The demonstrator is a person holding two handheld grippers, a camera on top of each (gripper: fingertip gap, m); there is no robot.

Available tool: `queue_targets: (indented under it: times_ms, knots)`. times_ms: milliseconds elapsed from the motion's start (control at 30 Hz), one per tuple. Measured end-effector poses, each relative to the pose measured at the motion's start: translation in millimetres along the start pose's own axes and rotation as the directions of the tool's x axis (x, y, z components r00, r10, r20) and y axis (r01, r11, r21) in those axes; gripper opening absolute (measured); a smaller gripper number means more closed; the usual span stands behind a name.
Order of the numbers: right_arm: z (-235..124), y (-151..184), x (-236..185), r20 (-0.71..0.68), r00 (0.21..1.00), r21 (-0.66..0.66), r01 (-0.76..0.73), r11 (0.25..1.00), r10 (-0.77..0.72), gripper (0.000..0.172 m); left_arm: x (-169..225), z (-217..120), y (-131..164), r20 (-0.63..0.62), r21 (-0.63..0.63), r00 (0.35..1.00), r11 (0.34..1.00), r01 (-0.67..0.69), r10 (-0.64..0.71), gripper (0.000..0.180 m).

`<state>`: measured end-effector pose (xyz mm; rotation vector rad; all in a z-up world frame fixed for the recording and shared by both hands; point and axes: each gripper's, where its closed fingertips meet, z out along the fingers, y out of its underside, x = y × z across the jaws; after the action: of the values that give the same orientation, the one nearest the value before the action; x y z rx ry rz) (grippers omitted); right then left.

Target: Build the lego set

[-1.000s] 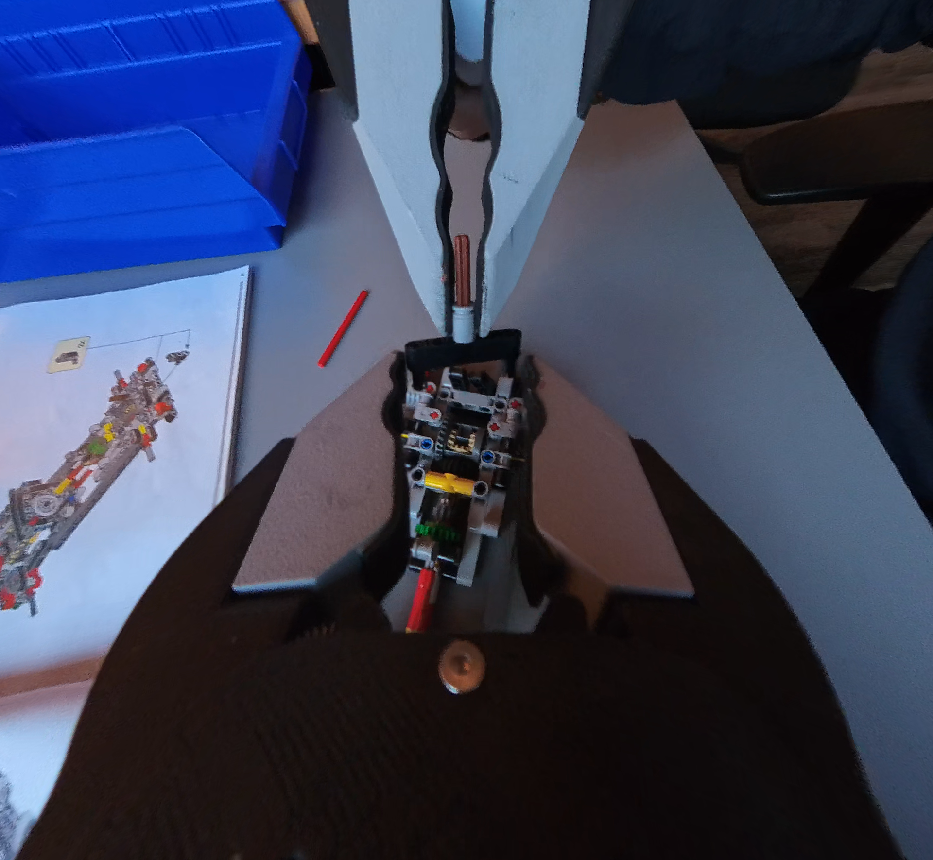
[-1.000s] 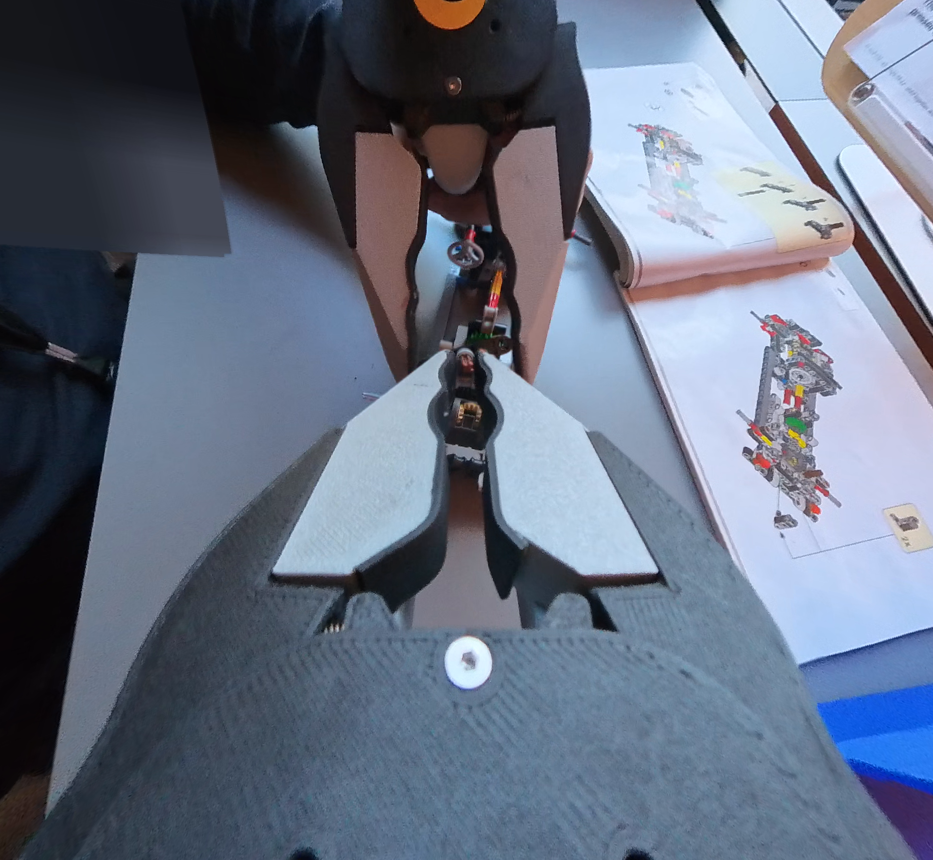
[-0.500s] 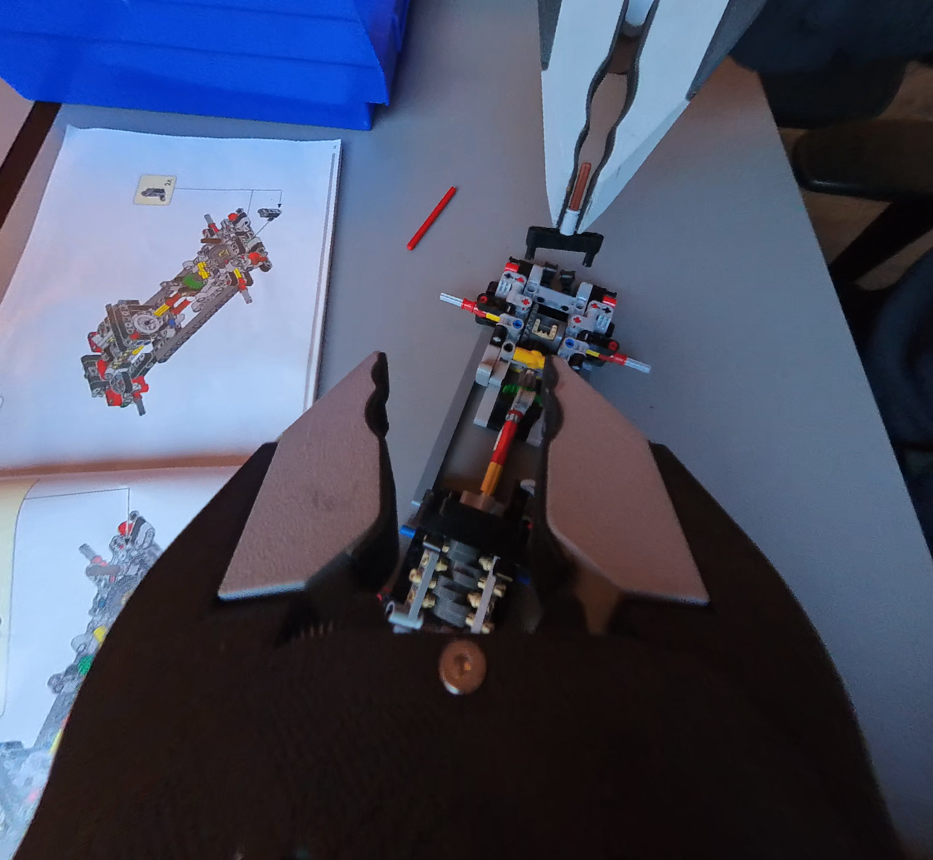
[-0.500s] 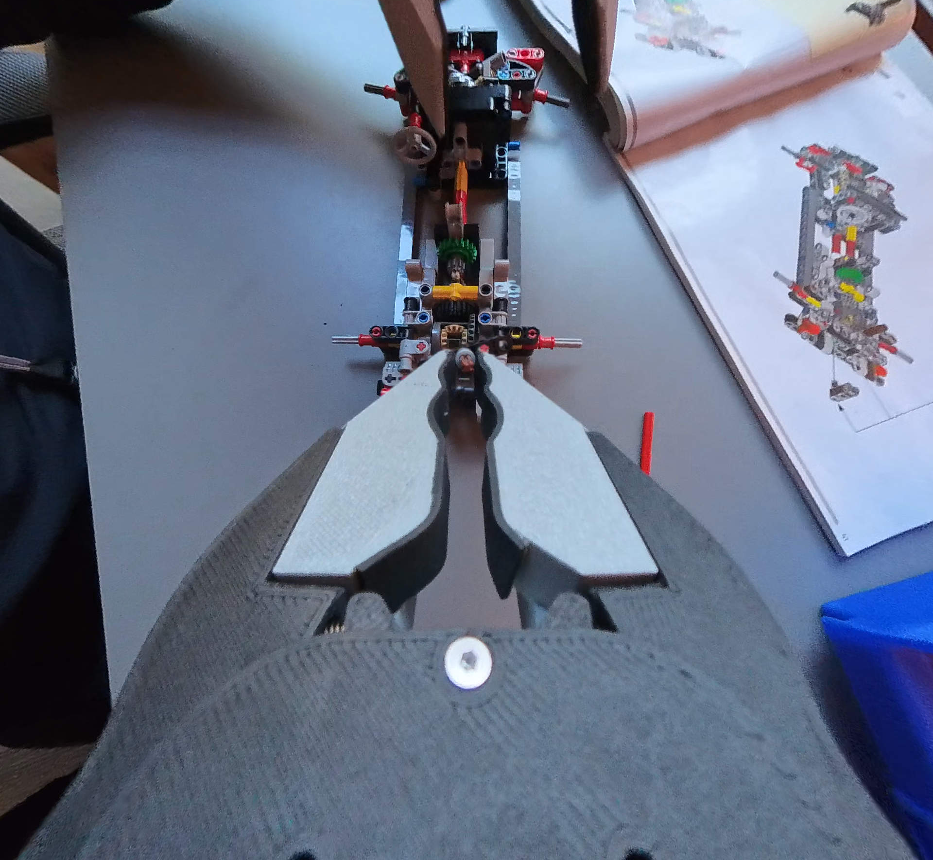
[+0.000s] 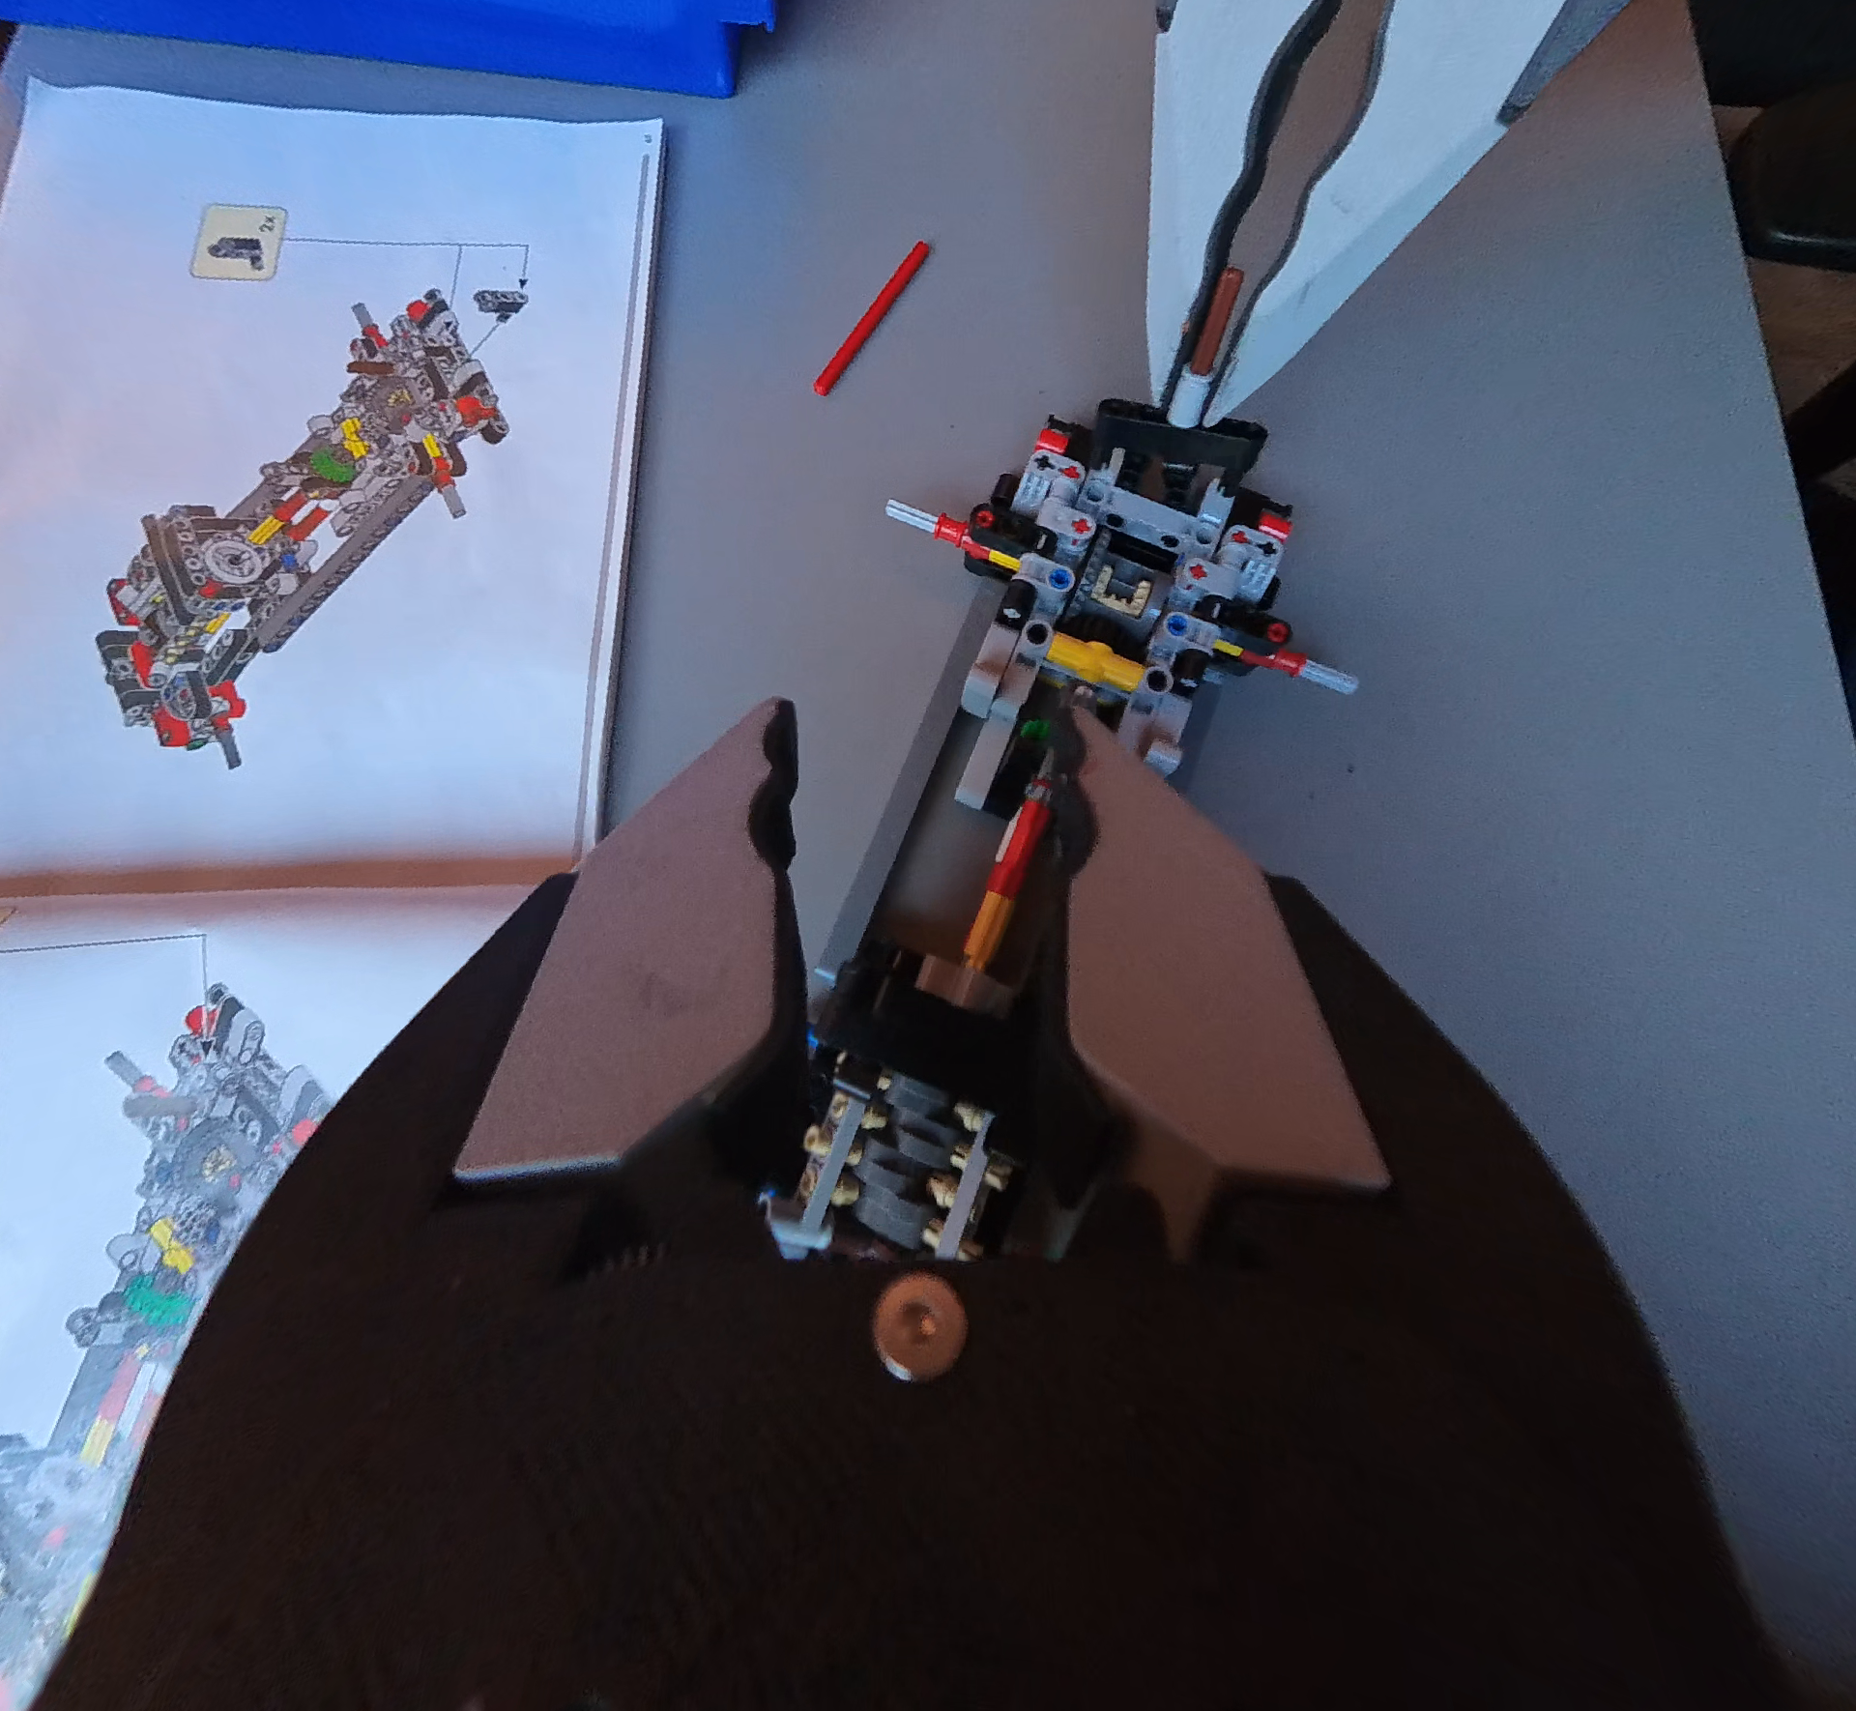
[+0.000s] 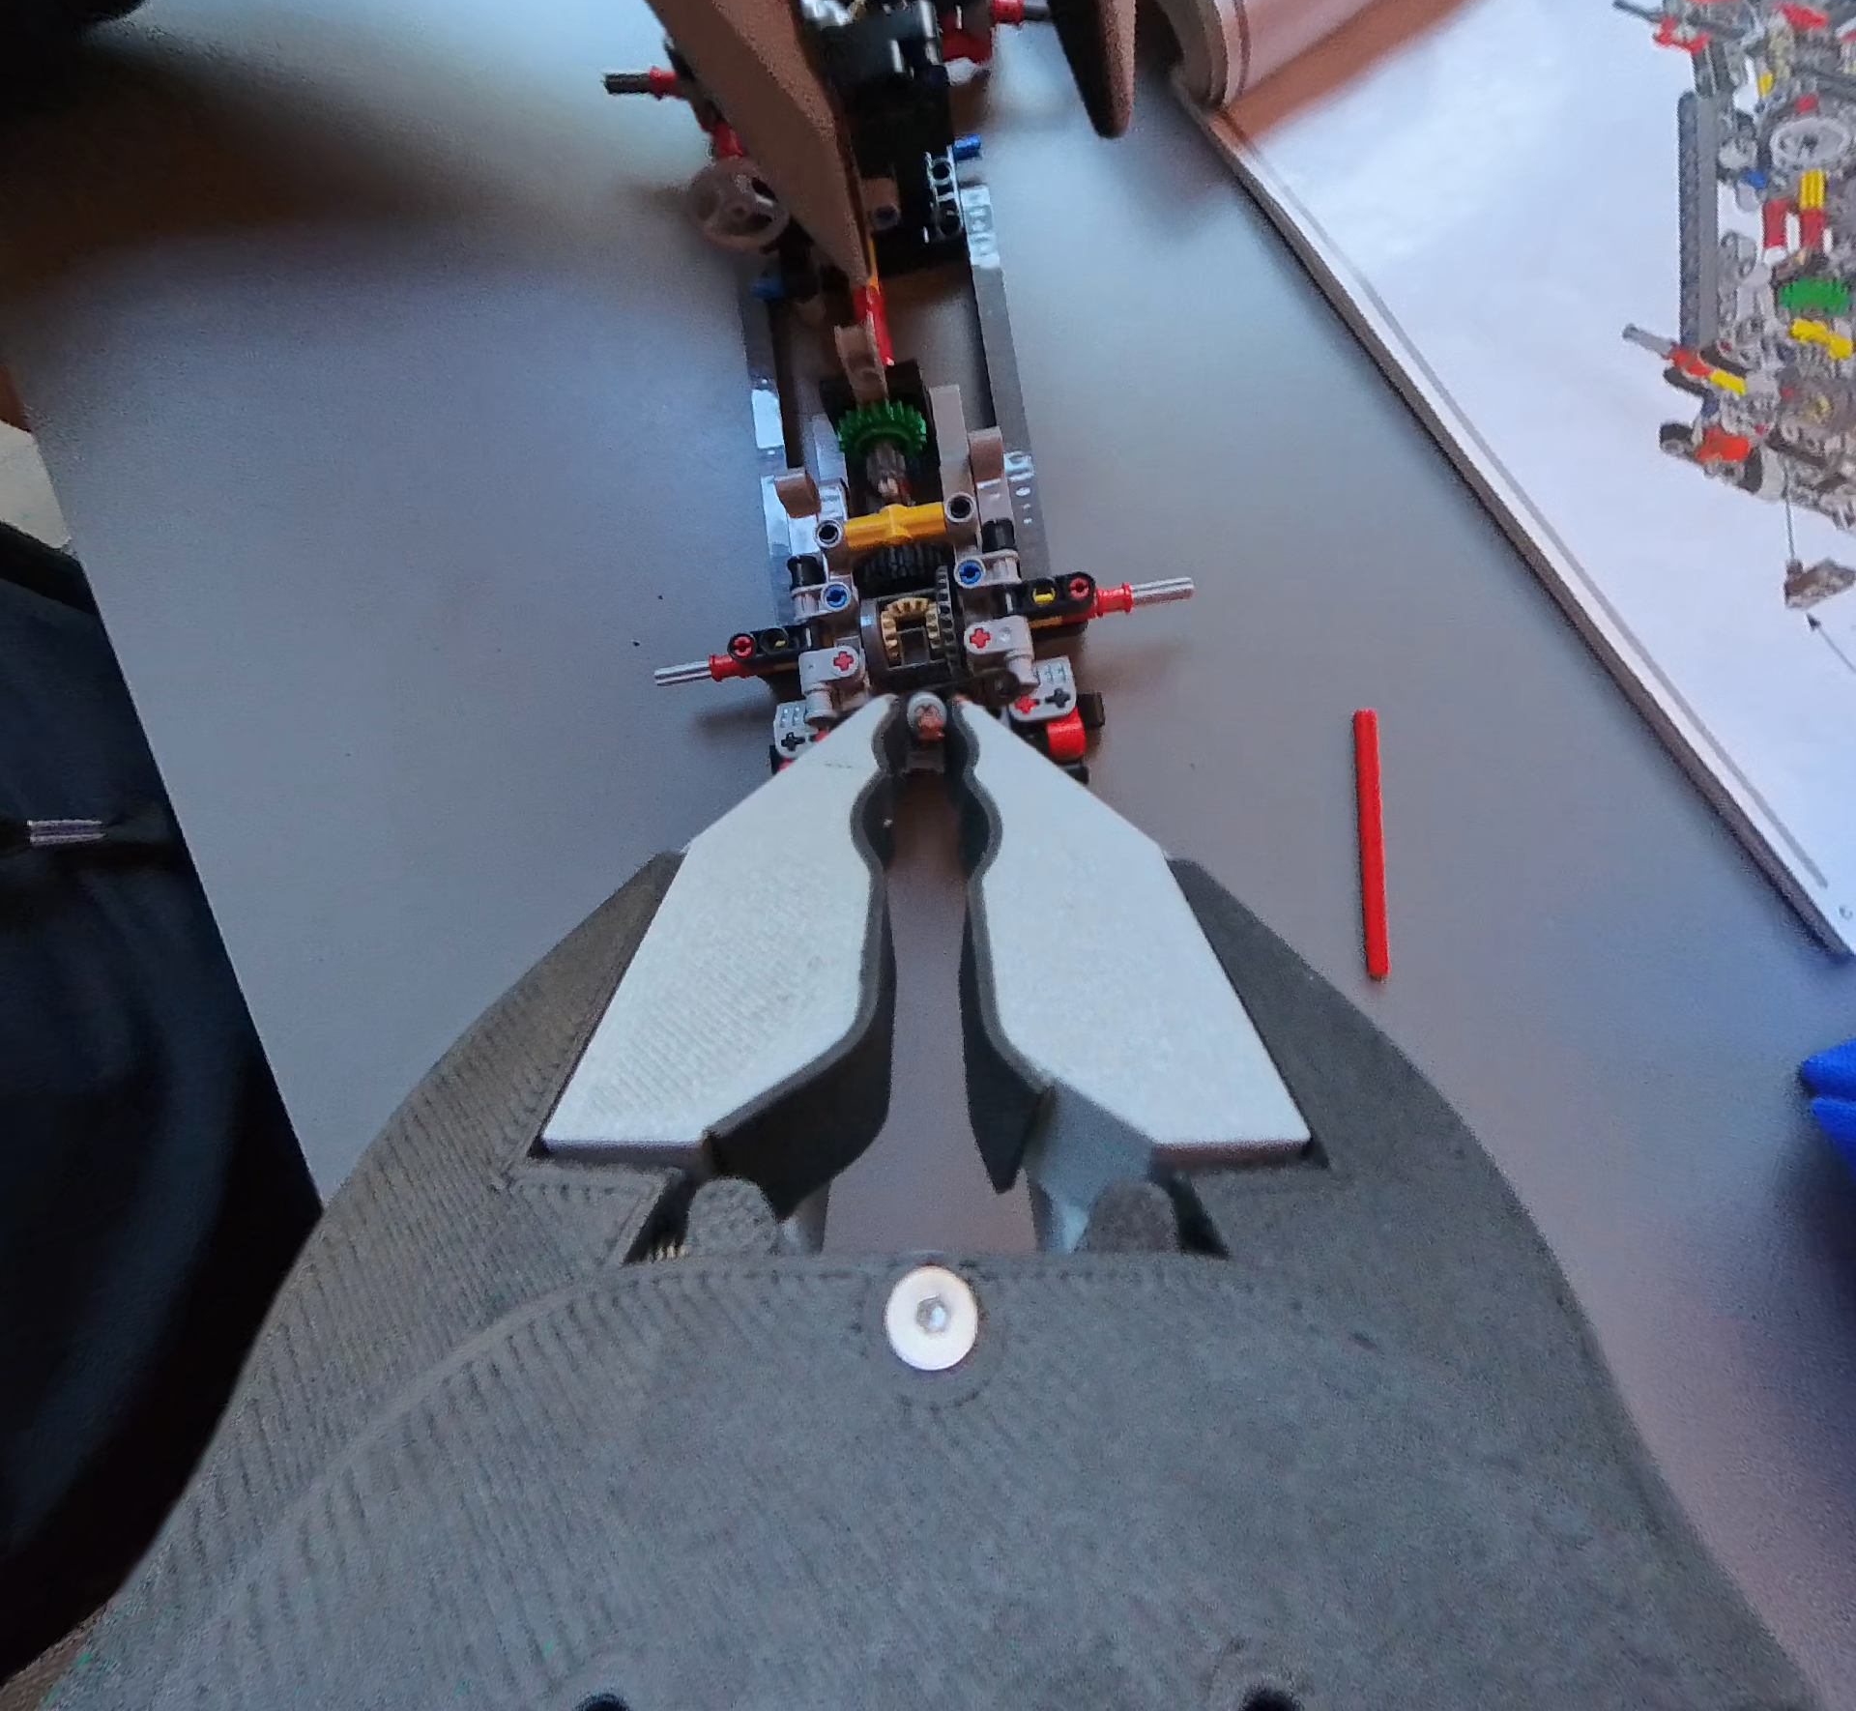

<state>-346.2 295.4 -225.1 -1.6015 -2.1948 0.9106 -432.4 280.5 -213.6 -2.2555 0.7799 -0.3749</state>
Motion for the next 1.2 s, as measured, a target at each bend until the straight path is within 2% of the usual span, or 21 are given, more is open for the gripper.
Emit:
queue_targets:
  times_ms: [233,567,867,1200]
  knots:
    - [5.0,4.5,-1.7,-0.08,0.995,-0.081,-0.063,0.995,0.057,0.004,10.7,8.3,-2.8,-0.033,-0.008,0.999,1.0,-0.024,0.024,0.048]
    - [13.6,10.3,0.4,-0.169,0.986,-0.206,-0.035,0.978,-0.001,0.004,18.9,-1.8,-18.3,-0.045,0.036,0.997,0.997,-0.068,0.07,0.048]
    - [13.3,11.5,0.9,-0.15,0.988,-0.327,-0.005,0.945,-0.046,0.004,20.3,-5.9,-21.3,-0.047,0.049,0.996,0.996,-0.073,0.076,0.049]
    - [12.9,13.2,0.1,-0.094,0.977,-0.418,0.135,0.899,-0.19,0.005,22.8,1.1,-16.6,-0.063,0.028,0.995,0.997,-0.073,0.075,0.049]
